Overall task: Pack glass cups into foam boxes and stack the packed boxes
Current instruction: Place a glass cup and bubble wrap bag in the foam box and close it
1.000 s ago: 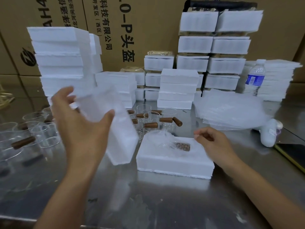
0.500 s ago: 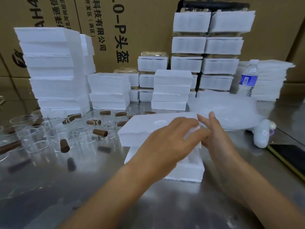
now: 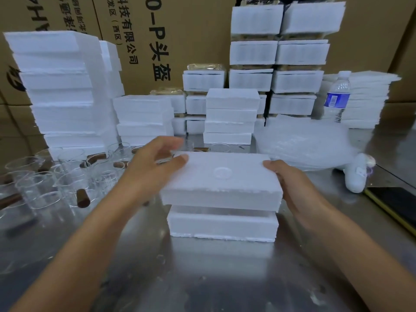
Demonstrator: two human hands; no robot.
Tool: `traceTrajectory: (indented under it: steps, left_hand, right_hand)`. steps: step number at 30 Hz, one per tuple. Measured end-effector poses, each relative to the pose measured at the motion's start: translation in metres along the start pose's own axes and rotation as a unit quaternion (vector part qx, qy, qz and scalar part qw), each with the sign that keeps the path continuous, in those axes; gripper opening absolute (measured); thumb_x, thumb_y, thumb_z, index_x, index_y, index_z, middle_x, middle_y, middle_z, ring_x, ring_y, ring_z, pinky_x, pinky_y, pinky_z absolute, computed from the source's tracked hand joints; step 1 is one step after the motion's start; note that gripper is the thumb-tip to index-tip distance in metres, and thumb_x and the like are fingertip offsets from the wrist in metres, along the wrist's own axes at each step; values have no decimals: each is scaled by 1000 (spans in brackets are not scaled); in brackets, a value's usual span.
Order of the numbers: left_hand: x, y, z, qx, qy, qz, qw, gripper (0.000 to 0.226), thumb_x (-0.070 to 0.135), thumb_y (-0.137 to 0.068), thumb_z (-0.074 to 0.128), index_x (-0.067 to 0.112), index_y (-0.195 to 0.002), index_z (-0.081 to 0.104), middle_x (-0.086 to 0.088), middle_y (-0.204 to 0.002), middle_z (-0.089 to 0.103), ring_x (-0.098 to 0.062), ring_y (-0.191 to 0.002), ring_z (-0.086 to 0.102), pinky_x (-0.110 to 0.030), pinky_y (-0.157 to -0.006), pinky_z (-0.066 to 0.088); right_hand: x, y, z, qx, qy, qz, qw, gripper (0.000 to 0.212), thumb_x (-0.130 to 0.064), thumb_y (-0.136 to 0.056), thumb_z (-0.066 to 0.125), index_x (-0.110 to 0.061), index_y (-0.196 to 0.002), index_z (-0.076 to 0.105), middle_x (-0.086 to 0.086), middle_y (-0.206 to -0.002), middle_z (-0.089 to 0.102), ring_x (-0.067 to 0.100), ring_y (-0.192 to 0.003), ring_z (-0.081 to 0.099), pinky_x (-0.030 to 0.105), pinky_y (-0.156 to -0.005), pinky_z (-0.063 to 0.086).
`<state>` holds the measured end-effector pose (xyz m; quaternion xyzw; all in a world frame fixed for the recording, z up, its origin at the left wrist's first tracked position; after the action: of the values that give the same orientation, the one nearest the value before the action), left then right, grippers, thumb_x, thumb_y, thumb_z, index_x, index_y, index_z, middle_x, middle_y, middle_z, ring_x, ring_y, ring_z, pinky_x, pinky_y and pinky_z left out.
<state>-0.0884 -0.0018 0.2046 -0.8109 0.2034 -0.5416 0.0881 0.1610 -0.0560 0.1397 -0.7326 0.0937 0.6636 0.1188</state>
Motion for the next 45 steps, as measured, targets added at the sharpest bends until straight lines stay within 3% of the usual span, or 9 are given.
traceTrajectory:
  steps: [3,9,14,17,20,32,38,42,45]
  left_hand:
    - [-27,4,12,-92,80,-82,989,40,44,-67,78,54,-104,64,22,-118,62,-10,-105,61,-40,-86,45]
    - [-34,8,15,-54,200,-55,977,47,43,-57,70,44,-105,68,12,-110,68,-5,-88,64,-24,-74,45]
    - [-25,11,16,-42,224,20,973,42,22,-69,76,41,-105,68,9,-105,69,-12,-98,65,-20,-72,50]
    - [-28,9,21,-38,254,11,966,42,19,-65,77,40,-101,70,10,-97,70,-10,-89,68,-14,-65,50]
    - [-37,4,25,-37,310,-30,950,32,17,-71,66,31,-99,71,6,-89,71,-8,-74,68,-14,-55,49]
    - [-59,0,25,-51,321,-48,944,35,20,-70,65,26,-104,70,10,-105,70,-4,-84,68,-13,-62,50]
    - [-67,-1,28,-49,321,-85,942,28,7,-89,54,18,-111,68,6,-108,71,-5,-85,66,-13,-64,51]
    - [-70,0,26,-44,320,-103,941,26,9,-90,54,18,-109,69,3,-108,71,-6,-81,66,-13,-58,49]
    - [-71,-1,24,-45,312,-108,943,22,13,-92,54,22,-104,72,4,-104,71,-5,-75,64,-12,-54,47]
  right_hand:
    - [0,-1,0,0,11,4,1000,40,-52,-72,57,-21,-93,70,0,-94,74,25,-101,64,47,-105,36]
    - [6,1,-2,0,-22,28,999,34,-39,-86,54,-14,-106,67,8,-109,70,29,-110,60,47,-106,36]
    - [12,3,-2,2,-61,60,996,23,-32,-86,56,-16,-97,67,4,-93,71,25,-86,61,32,-66,42]
    - [13,1,-3,10,-67,61,996,24,-32,-85,60,-15,-100,68,5,-98,73,29,-99,64,41,-88,49]
    - [13,1,2,-3,-58,63,996,32,-34,-86,60,-12,-107,67,8,-105,72,31,-107,62,48,-105,39]
    - [2,8,11,-54,11,5,998,35,-44,-73,69,-22,-100,72,-3,-101,73,20,-107,63,50,-106,36]
    - [2,9,16,-92,14,0,996,49,-47,-63,78,-18,-102,69,1,-104,72,22,-108,63,50,-105,38]
    - [0,10,18,-104,9,-11,995,16,-42,-65,72,-30,-74,69,-4,-87,72,16,-93,66,34,-84,48]
    - [0,9,20,-121,27,-17,992,12,-39,-65,70,-33,-58,62,-8,-73,68,6,-75,64,18,-65,43]
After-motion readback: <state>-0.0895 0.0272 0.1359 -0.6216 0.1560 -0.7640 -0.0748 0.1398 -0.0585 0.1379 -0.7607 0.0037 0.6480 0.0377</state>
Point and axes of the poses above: each hand's wrist, its own y-axis away from the middle knuckle, its own z-axis out of the palm, x = y × z, the point moved 10 cm from there along -y, towards the middle knuckle
